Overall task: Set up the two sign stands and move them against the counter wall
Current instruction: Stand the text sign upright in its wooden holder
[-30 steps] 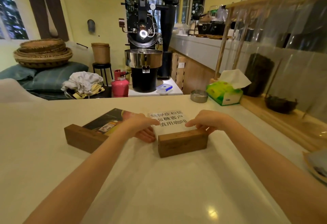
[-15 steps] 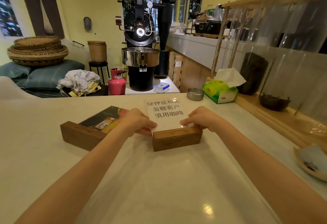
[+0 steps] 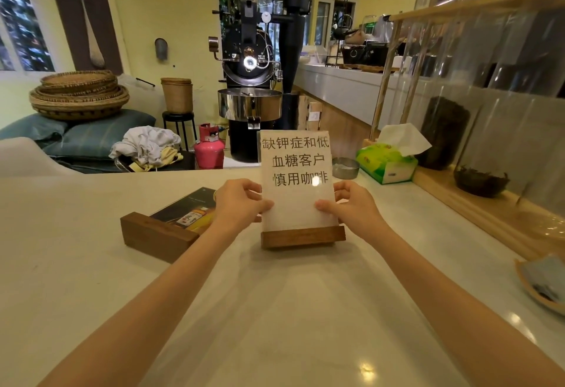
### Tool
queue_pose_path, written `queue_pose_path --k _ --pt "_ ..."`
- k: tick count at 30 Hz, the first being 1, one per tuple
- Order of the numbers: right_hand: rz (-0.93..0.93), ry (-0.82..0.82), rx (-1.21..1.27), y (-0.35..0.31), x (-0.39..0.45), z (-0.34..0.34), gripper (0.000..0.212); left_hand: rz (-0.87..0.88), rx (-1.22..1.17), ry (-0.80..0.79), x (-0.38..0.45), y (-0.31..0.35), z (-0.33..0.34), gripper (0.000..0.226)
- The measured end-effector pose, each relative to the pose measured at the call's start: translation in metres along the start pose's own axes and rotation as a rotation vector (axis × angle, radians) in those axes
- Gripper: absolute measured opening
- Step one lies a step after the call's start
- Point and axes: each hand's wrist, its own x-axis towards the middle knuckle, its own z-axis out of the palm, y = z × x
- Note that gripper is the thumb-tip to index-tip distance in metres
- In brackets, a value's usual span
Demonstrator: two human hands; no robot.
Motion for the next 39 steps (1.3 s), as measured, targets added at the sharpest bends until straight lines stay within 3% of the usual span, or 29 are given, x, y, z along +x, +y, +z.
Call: queue_pose_path --k 4,11,15,20,26,29,31,33,36,39 --pt "-0.076 0.095 0.066 0.001 -0.010 0.004 0.036 0.100 0.098 0.080 -0.005 0.001 0.002 0.030" --pt "-0.109 0.114 0.093 0.008 -0.020 0.008 0.039 0.265 0.216 0.109 -0.021 -0.005 0.005 0.024" --pt "-0.098 0.116 0.093 0.008 -0.024 0.009 0.040 0.298 0.242 0.113 -0.025 -0.010 0.006 0.016" --pt "-0.096 0.129 0.089 0.007 -0.027 0.010 0.041 0.332 0.260 0.121 -0.029 -0.011 0.009 0.022" --pt "-0.095 0.170 -0.085 0.006 -0.028 0.010 0.046 0.331 0.275 0.113 -0.029 -0.014 0.008 0.022" --pt "-0.131 0.349 -0.118 0.000 -0.036 0.011 0.051 0.334 0.280 0.083 -0.028 -0.014 0.005 0.023" --pt "-0.232 0.535 -0.086 -0.009 -0.043 0.011 0.050 0.324 0.258 0.025 -0.027 -0.011 0.001 0.031" --pt "-0.368 0.598 -0.061 -0.022 -0.050 0.014 0.040 0.301 0.244 -0.018 -0.026 -0.009 -0.007 0.038" --pt "-0.522 0.469 -0.053 -0.044 -0.059 0.026 0.020 0.291 0.247 -0.011 -0.018 -0.007 -0.022 0.040" --pt "-0.528 0.149 -0.089 -0.065 -0.067 0.046 0.014 0.264 0.251 -0.011 -0.008 -0.004 -0.042 0.038"
